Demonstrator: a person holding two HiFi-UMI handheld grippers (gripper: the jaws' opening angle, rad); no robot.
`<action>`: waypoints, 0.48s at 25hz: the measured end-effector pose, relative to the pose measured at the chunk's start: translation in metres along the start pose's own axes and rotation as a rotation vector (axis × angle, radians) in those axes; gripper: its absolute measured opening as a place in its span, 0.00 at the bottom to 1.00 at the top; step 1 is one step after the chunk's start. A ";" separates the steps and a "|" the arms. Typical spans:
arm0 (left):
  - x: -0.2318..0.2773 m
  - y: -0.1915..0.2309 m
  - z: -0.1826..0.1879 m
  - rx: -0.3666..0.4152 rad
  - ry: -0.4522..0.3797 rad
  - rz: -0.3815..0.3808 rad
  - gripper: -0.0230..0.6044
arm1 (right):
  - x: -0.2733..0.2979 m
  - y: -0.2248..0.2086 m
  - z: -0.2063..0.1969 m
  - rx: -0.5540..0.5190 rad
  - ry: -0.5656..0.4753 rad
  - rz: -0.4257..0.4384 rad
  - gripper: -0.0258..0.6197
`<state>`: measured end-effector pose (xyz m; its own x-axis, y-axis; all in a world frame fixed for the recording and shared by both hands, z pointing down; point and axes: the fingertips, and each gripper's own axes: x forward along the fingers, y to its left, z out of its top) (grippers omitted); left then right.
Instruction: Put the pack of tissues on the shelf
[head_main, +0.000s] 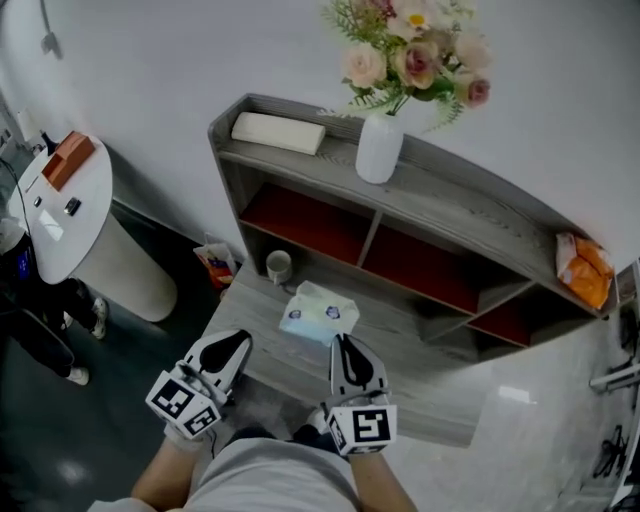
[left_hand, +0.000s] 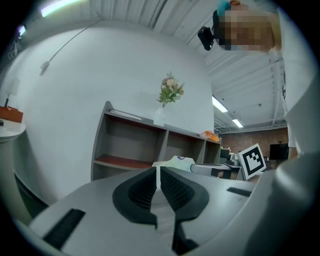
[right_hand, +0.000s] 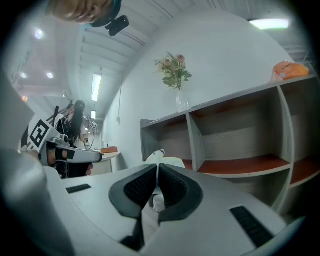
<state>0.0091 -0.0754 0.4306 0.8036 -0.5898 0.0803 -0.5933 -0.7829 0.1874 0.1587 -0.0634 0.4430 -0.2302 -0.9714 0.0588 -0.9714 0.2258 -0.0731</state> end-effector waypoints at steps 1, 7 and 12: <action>0.002 0.000 0.001 -0.011 -0.005 0.020 0.07 | 0.005 -0.003 0.002 -0.010 -0.003 0.025 0.08; 0.002 0.007 0.011 -0.031 -0.019 0.124 0.07 | 0.038 -0.010 0.019 -0.021 -0.029 0.114 0.08; -0.006 0.028 0.022 -0.027 -0.026 0.191 0.07 | 0.069 -0.002 0.031 -0.016 -0.042 0.149 0.08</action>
<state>-0.0138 -0.0982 0.4143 0.6746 -0.7325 0.0920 -0.7333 -0.6506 0.1975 0.1461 -0.1332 0.4158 -0.3699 -0.9290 0.0065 -0.9274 0.3688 -0.0624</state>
